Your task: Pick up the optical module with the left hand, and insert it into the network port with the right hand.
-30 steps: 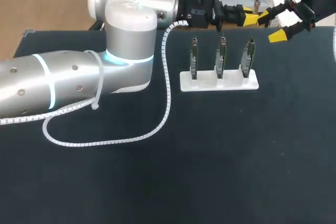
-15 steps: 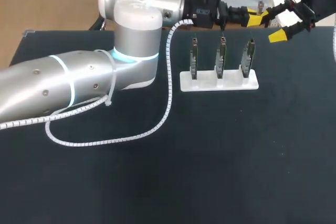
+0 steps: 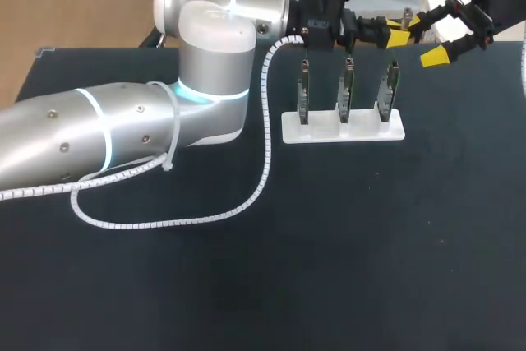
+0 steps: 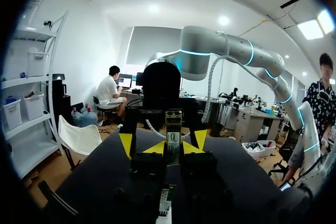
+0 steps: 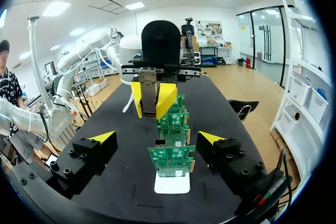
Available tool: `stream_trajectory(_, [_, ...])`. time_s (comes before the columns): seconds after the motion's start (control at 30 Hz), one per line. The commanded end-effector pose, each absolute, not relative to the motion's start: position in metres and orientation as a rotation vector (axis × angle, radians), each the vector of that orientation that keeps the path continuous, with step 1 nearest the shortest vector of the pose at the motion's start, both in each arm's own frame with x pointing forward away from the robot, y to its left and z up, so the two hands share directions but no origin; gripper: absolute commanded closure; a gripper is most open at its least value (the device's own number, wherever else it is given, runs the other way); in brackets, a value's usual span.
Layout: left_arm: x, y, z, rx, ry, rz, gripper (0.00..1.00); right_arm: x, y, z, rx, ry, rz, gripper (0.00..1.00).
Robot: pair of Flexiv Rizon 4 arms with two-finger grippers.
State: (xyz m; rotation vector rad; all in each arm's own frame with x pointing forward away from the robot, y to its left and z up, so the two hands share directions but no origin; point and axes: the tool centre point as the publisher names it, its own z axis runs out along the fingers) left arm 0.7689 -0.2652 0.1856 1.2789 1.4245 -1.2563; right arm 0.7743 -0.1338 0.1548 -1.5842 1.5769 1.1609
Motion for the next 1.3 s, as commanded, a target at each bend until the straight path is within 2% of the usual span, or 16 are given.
stream_trajectory(0.03, [0.756, -0.259, 0.185, 1.243, 1.444, -1.219, 1.0, 0.775, -0.134, 0.155, -1.585, 1.576, 1.163, 0.0])
stream_trajectory(1.3, [0.769, -0.268, 0.166, 1.259, 1.479, -1.227, 1.0, 0.775, -0.134, 0.155, -1.585, 1.576, 1.163, 0.0])
